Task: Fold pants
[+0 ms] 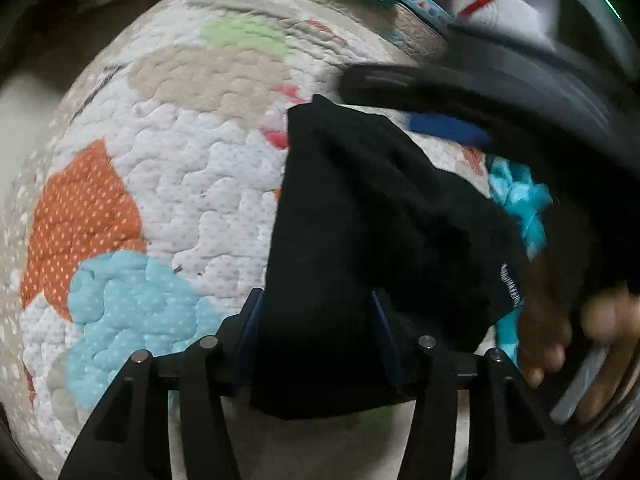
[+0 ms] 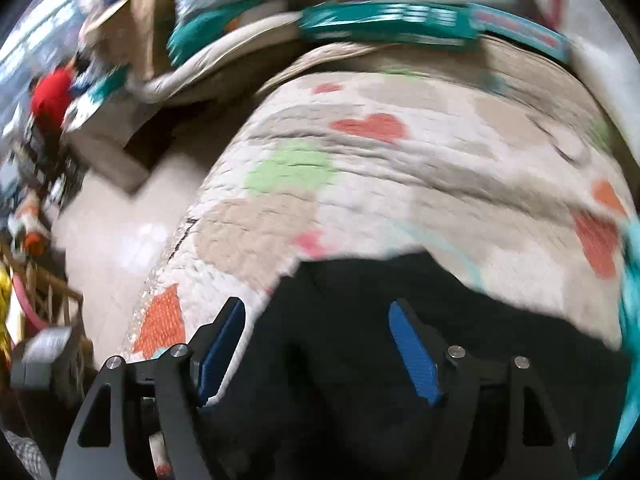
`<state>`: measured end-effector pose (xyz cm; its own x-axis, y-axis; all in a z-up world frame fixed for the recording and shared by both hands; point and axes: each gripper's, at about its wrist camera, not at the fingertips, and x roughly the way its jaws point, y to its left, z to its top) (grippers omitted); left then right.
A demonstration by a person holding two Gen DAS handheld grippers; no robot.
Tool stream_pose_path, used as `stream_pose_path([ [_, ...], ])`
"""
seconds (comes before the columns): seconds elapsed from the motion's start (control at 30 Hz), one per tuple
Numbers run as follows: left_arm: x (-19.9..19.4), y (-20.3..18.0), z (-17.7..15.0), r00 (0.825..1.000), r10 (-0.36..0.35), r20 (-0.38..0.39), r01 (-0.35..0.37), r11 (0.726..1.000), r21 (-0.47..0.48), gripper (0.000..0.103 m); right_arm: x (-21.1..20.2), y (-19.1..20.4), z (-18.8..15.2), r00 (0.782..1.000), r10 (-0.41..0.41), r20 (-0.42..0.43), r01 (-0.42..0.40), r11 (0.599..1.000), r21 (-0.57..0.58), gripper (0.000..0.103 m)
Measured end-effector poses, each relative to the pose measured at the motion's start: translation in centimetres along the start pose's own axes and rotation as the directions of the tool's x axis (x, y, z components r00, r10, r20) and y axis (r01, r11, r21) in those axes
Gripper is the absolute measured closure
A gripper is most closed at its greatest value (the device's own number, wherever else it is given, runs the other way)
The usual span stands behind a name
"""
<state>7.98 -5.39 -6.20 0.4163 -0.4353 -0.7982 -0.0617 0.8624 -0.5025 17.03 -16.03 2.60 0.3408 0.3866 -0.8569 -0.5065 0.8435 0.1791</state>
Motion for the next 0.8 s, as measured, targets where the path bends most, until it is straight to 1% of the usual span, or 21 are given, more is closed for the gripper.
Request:
stream_pose_path([
  [0.03, 0.1, -0.3, -0.1, 1.0, 0.03, 0.004, -0.03, 0.999, 0.021, 0.058, 1.5, 0.7, 0.8, 0.999, -0.012, -0.03, 0.011, 0.999, -0.031, 0.024],
  [0.07, 0.1, -0.6, -0.3, 0.998, 0.067, 0.013, -0.068, 0.996, 0.049, 0.072, 3.4, 1.1, 1.3, 0.996, -0.035, -0.076, 0.03, 0.997, -0.066, 0.025],
  [0.1, 0.2, -0.7, -0.4, 0.997, 0.076, 0.012, -0.077, 0.994, 0.072, 0.083, 4.9, 1.4, 1.4, 0.991, -0.054, -0.119, 0.044, 0.995, -0.086, 0.052],
  [0.13, 0.2, -0.7, -0.5, 0.997, 0.081, 0.013, -0.082, 0.993, 0.085, 0.084, 6.5, 1.8, 1.3, 0.983, -0.062, -0.175, 0.045, 0.994, -0.099, 0.071],
  [0.17, 0.0, -0.6, -0.5, 0.996, 0.082, 0.019, -0.083, 0.993, 0.089, 0.087, 6.8, 2.0, 1.1, 0.979, -0.067, -0.191, 0.048, 0.993, -0.104, 0.073],
  [0.2, -0.1, -0.4, -0.5, 0.997, 0.076, 0.016, -0.078, 0.994, 0.082, 0.089, 6.7, 2.2, 1.1, 0.981, -0.073, -0.18, 0.053, 0.993, -0.11, 0.078],
  [0.23, -0.2, -0.1, -0.4, 0.998, 0.069, 0.012, -0.07, 0.995, 0.071, 0.09, 6.6, 2.3, 1.2, 0.982, -0.059, -0.18, 0.041, 0.994, -0.102, 0.081],
  [0.3, -0.8, 0.8, -0.2, 0.999, 0.051, 0.002, -0.051, 0.998, 0.042, 0.092, 6.4, 1.8, 1.6, 0.982, -0.02, -0.186, 0.013, 0.999, -0.037, 0.085],
  [0.37, -1.6, 1.8, 0.0, 0.999, 0.045, 0.005, -0.046, 0.999, 0.016, 0.093, 6.2, 1.6, 2.2, 0.983, 0.01, -0.182, -0.008, 1.0, 0.01, 0.087],
  [0.47, -3.5, 4.3, 0.7, 0.996, 0.077, 0.036, -0.075, 0.996, -0.039, 0.093, 6.3, 2.8, 3.4, 0.984, 0.072, -0.164, -0.064, 0.997, 0.053, 0.088],
  [0.5, -3.9, 5.1, 0.9, 0.996, 0.083, 0.041, -0.08, 0.995, -0.059, 0.093, 6.3, 3.4, 3.8, 0.984, 0.086, -0.159, -0.078, 0.996, 0.051, 0.088],
  [0.57, -5.4, 7.9, 1.4, 0.993, 0.108, 0.056, -0.1, 0.986, -0.137, 0.093, 6.9, 5.6, 5.2, 0.982, 0.11, -0.155, -0.106, 0.994, 0.034, 0.088],
  [0.63, -6.5, 10.1, 1.6, 0.987, 0.143, 0.07, -0.126, 0.972, -0.196, 0.089, 7.8, 7.9, 6.4, 0.98, 0.128, -0.15, -0.127, 0.992, 0.012, 0.088],
  [0.67, -6.9, 11.2, 1.7, 0.984, 0.165, 0.064, -0.148, 0.964, -0.222, 0.084, 8.3, 9.1, 6.9, 0.98, 0.135, -0.143, -0.136, 0.991, 0.005, 0.084],
  [0.7, -7.2, 12.4, 1.6, 0.984, 0.172, 0.053, -0.153, 0.956, -0.251, 0.082, 8.8, 9.9, 7.1, 0.981, 0.135, -0.142, -0.137, 0.991, 0.0, 0.078],
  [0.73, -7.5, 13.3, 1.5, 0.986, 0.158, 0.051, -0.138, 0.951, -0.278, 0.08, 9.4, 10.6, 7.3, 0.98, 0.135, -0.148, -0.137, 0.991, -0.004, 0.076],
  [0.77, -8.0, 14.3, 1.4, 0.991, 0.125, 0.055, -0.101, 0.943, -0.317, 0.077, 9.5, 11.1, 7.5, 0.978, 0.135, -0.158, -0.138, 0.99, -0.012, 0.066],
  [0.8, -8.6, 15.2, 1.2, 0.993, 0.098, 0.063, -0.07, 0.936, -0.346, 0.076, 8.9, 11.2, 7.7, 0.98, 0.139, -0.144, -0.143, 0.99, -0.019, 0.059],
])
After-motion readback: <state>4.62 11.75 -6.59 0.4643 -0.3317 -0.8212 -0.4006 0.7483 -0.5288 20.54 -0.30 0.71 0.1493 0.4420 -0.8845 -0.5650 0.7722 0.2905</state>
